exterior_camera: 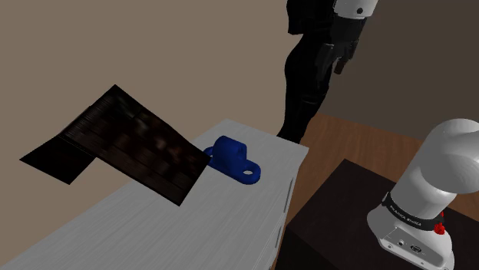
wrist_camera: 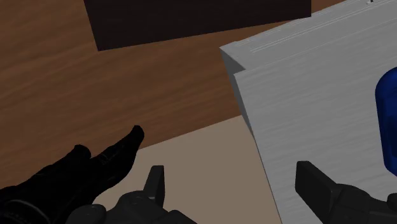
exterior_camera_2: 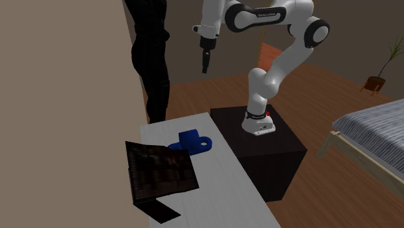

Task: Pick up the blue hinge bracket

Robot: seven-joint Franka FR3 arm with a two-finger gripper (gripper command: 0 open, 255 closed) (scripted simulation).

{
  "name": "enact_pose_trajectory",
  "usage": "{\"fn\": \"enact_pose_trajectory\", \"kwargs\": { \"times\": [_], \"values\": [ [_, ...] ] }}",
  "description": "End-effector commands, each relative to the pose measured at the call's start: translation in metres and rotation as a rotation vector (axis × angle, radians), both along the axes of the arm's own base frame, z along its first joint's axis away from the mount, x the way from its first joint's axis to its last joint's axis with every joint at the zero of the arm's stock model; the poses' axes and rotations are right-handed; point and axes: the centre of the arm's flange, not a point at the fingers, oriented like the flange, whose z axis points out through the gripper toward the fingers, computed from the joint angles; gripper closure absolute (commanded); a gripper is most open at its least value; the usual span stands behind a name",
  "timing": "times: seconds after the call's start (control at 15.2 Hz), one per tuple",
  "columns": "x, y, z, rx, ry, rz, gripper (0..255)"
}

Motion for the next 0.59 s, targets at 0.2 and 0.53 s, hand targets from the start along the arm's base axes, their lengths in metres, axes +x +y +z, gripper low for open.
{"fn": "enact_pose_trajectory", "kwargs": {
  "times": [0.2,0.53],
  "values": [
    [0.017,0.027,-0.017,0.025,-0.008,0.018,0],
    [0.043,0.073,-0.043,0.066,-0.022,0.048,0]
  ]
}}
